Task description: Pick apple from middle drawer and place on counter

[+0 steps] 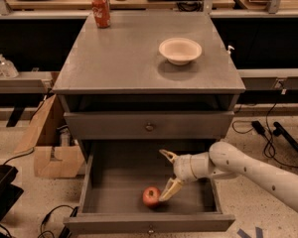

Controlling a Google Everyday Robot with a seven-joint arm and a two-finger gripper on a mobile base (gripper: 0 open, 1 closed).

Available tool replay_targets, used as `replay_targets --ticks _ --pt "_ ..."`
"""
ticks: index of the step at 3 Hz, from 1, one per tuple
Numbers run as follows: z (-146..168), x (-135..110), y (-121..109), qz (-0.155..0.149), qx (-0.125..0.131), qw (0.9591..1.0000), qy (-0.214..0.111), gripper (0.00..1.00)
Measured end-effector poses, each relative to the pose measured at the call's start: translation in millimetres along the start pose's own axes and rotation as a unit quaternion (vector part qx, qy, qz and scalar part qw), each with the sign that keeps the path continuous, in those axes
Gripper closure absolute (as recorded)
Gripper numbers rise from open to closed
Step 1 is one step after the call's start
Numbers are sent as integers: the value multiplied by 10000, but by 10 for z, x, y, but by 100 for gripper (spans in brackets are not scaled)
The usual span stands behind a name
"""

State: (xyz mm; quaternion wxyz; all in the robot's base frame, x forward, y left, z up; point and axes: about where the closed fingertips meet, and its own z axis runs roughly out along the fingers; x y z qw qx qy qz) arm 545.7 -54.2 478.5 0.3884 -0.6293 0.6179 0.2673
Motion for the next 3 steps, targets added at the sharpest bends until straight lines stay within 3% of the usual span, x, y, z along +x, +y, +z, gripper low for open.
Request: replay_targets --ticks 2,3 --pt "226 113 52 -168 -151 9997 -13 0" --pt "393 319 118 -218 -325 9992 -65 0"
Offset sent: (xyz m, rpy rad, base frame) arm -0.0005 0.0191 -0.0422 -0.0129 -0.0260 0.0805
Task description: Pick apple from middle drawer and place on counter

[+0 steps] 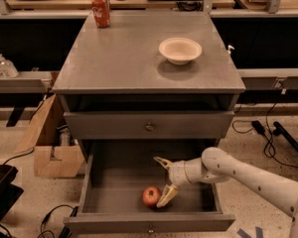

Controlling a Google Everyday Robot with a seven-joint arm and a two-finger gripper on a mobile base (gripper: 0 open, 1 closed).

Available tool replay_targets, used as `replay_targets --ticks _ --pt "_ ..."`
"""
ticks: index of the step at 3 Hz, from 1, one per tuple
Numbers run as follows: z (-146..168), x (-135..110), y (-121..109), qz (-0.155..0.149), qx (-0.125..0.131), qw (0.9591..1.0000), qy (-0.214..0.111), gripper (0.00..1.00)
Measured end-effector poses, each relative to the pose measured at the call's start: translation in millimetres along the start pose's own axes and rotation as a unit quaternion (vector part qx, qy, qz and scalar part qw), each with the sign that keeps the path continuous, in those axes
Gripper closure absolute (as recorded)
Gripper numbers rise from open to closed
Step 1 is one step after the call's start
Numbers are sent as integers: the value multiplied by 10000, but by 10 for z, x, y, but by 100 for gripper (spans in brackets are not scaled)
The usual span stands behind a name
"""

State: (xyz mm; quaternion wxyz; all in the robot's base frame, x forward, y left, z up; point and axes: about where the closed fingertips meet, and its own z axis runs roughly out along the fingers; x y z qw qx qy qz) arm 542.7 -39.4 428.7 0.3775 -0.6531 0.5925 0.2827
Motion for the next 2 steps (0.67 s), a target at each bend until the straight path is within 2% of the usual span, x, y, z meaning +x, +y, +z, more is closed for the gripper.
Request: replay_targets --ticks 1,2 --pt "162 174 69 -27 -209 9998 -22 0" --pt "253 246 114 -16 -322 9995 -34 0"
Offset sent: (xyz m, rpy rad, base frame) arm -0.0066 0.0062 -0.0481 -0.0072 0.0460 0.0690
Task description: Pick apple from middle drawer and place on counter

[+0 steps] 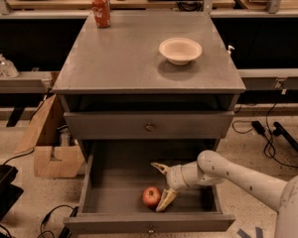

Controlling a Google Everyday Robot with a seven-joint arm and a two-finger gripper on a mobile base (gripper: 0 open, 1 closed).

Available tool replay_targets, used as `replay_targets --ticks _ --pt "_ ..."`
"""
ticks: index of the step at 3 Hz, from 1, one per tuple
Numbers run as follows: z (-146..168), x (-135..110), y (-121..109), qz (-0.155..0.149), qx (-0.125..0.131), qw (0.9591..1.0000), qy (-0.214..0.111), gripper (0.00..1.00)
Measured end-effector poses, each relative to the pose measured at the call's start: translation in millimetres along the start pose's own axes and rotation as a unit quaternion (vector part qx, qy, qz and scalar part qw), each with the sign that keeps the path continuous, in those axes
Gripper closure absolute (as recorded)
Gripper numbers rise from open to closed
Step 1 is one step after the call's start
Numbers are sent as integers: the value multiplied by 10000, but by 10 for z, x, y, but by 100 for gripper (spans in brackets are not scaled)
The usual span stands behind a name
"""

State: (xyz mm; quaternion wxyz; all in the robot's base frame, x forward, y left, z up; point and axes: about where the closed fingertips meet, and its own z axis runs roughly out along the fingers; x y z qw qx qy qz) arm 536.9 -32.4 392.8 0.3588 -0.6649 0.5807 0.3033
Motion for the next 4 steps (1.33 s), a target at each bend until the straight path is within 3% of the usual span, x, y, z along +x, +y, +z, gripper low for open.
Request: replay_targets --ticks 1,2,4 --pt "193 12 99 26 -150 9998 -100 0" --pt "344 9 147 49 -246 9995 -173 18" --pt "526 -16 151 119 -391 9989 -237 65"
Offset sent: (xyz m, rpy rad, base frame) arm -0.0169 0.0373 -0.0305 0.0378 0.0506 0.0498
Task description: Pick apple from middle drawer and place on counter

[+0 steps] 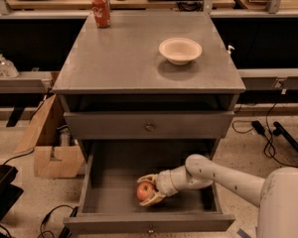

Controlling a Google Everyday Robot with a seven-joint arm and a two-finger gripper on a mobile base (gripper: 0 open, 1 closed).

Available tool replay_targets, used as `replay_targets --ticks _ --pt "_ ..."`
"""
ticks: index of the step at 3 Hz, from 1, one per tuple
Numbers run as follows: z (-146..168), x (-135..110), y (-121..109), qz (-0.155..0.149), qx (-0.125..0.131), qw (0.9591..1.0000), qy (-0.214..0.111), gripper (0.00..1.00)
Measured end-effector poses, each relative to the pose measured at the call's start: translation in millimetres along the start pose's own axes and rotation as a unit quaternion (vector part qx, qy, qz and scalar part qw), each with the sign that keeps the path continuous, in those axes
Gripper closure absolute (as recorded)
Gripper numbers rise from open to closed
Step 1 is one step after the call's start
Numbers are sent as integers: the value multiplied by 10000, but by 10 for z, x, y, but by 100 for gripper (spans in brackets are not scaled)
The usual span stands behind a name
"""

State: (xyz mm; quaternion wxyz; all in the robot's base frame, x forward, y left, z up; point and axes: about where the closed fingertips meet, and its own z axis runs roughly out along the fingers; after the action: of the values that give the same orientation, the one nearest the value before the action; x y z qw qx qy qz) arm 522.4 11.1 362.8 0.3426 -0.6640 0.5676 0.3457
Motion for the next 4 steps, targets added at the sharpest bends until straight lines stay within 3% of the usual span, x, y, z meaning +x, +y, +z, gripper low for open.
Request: replay_targets --ticks 1,2,4 --pt "-29 -93 -32 123 -18 9999 -67 88" --pt "-230 -543 -72 321 -209 9990 -213 100" --pt "-1309 -1921 -255 439 -436 9971 -448 100"
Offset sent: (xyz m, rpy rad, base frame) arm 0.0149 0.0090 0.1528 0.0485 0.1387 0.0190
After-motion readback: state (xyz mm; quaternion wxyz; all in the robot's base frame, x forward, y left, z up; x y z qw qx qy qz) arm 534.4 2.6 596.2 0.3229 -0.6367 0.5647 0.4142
